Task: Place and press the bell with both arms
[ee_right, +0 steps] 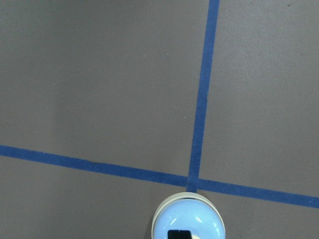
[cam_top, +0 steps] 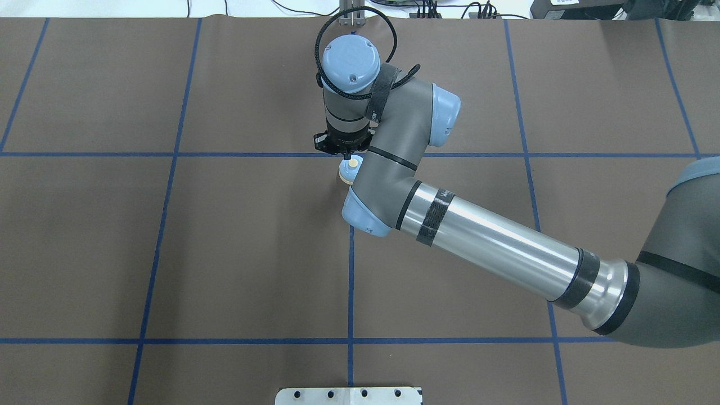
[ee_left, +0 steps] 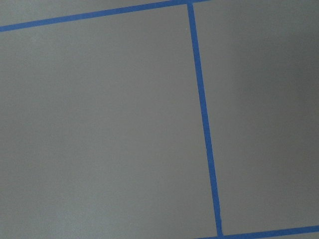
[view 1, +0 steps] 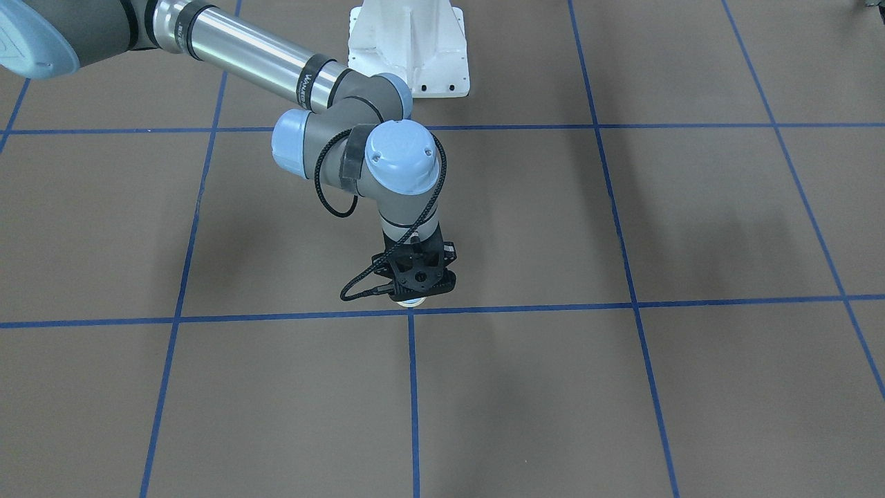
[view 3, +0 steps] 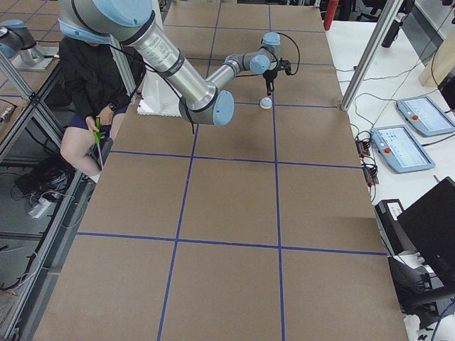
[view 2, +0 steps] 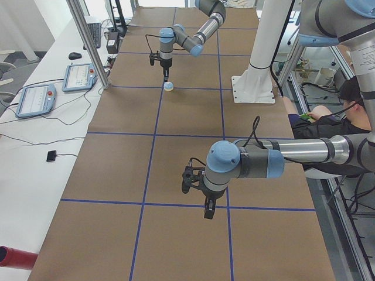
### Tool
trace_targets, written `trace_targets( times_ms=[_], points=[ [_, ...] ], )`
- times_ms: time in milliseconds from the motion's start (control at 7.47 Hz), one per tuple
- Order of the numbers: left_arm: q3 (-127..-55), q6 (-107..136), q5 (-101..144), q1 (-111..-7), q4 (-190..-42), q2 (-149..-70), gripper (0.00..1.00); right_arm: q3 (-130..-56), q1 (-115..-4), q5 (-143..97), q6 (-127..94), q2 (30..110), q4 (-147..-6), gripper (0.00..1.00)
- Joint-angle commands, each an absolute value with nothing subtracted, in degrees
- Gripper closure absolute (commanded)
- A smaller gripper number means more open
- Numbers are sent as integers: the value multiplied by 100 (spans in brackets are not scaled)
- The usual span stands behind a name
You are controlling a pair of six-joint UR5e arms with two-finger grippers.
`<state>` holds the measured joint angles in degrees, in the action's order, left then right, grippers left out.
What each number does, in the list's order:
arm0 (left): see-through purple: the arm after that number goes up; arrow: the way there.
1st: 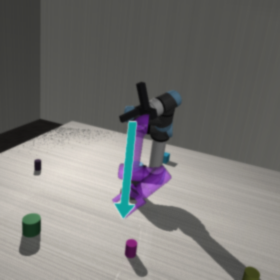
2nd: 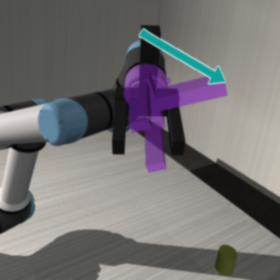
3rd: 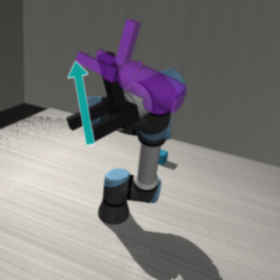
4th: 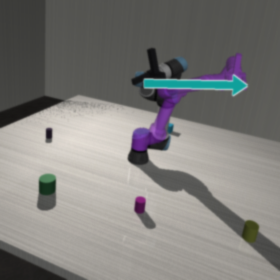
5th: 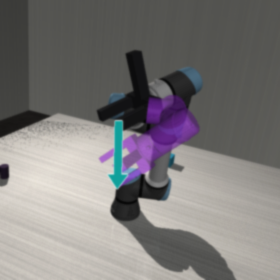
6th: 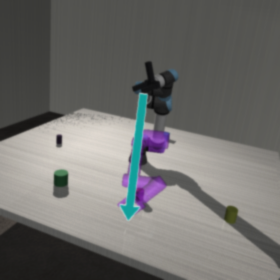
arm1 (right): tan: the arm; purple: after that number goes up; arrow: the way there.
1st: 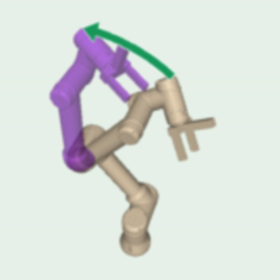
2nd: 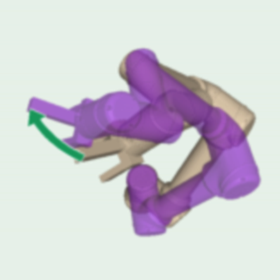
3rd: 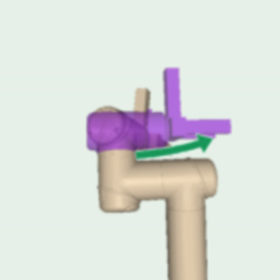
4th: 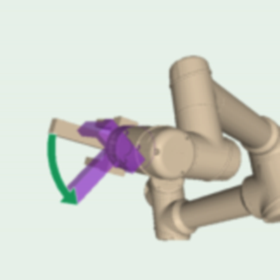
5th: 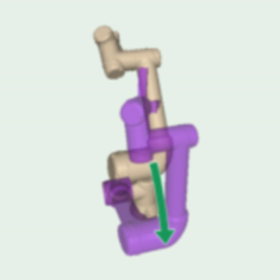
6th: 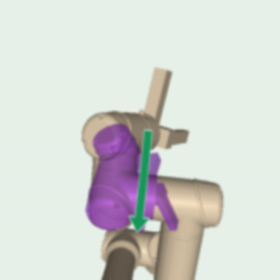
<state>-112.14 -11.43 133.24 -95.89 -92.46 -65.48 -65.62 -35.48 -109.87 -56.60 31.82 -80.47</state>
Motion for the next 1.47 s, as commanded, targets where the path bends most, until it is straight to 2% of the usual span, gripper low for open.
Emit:
trace_targets(
  times_ms=[0, 803, 1204, 1338],
  points=[
    [-11215, -1134, 13324, -9589, -9237, -6548, 0, -6522, -3498, -10986, -5669, 3199, -8059, 100],
    [-11215, -1143, 13324, -9589, -9229, -6548, 0, -6460, -3489, -10969, -5660, 3164, -8104, 100],
    [-11206, -1021, 13324, -9580, -9229, -6557, 0, -6661, -3690, -11012, -5643, 3138, -8104, 100],
    [-11215, -767, 13324, -9571, -9298, -6565, 0, -6723, -3839, -11039, -5643, 3146, -8104, 78]
  ],
)
